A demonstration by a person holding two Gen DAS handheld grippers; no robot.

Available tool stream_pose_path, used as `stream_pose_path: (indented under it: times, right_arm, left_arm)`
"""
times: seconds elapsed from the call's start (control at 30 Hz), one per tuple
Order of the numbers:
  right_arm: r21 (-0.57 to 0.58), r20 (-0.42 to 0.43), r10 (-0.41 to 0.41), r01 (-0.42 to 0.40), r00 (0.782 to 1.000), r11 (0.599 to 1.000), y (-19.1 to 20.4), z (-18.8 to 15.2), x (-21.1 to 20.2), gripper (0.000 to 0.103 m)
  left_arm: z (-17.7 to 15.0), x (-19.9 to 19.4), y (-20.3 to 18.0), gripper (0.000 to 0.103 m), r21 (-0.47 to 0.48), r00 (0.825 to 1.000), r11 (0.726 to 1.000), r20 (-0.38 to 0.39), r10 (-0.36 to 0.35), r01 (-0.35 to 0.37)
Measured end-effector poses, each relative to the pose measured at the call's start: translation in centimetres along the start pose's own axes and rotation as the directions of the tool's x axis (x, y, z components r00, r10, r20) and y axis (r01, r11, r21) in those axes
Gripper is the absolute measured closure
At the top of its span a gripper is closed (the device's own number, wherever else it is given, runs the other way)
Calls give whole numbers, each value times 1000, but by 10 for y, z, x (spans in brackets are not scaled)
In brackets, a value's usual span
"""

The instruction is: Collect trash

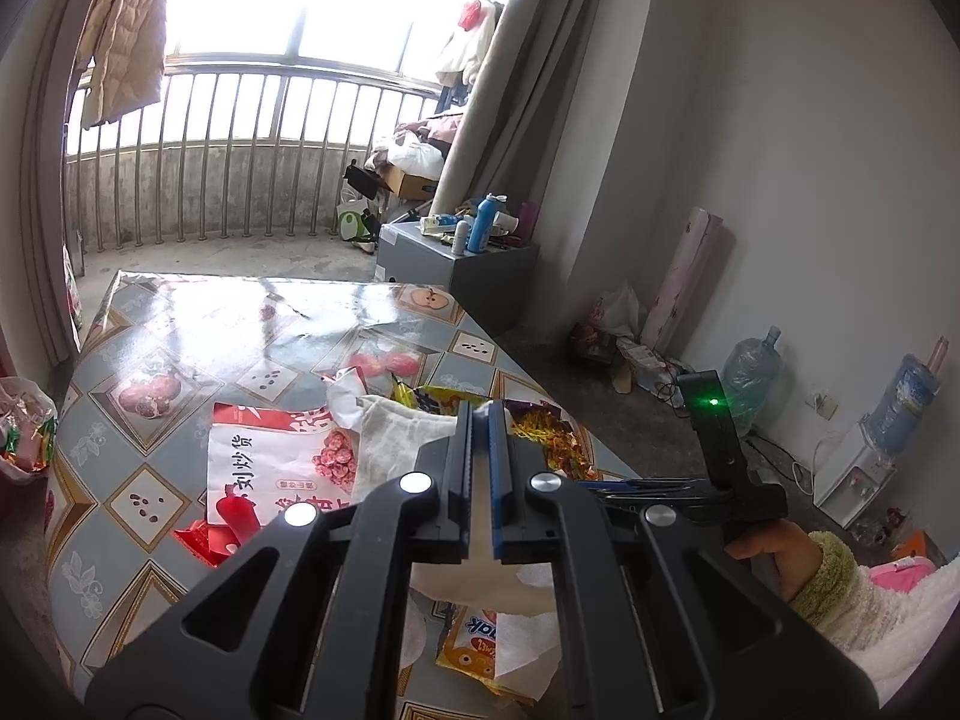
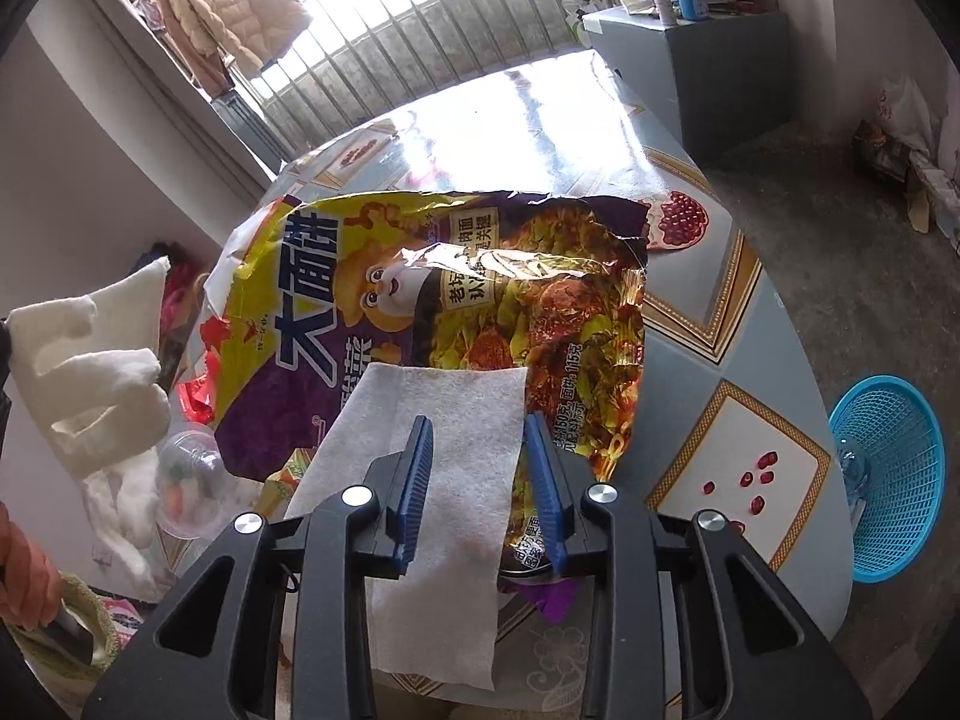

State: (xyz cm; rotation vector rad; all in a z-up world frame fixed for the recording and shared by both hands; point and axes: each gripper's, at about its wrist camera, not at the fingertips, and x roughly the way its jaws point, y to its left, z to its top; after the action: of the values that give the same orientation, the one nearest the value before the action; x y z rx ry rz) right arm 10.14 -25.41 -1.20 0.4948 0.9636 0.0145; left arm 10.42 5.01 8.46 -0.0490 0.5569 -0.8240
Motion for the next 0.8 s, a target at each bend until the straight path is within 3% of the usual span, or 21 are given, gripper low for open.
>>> stream_pose_path:
  times: [0.2,0.37,0.5,0.8]
  right_arm:
    - [-8,-12,-4,4,1000,1000,2,-1,3,98]
    - [-1,8,49,-49,999,999,5,0,-3,100]
    - [-2,72,98,-98,993,995,8,4,-24,102]
    - [-27,237,186,-185,954,982,12,30,-94,102]
  left_arm:
    - [1,4,4,100,-6,1000,1000,-3,-3,3]
    - [2,5,5,100,-6,1000,1000,-3,-3,3]
    - [1,7,6,100,-3,1000,1000,5,1,-1]
    - [13,0,-3,100,24,999,1000,50,-16,15]
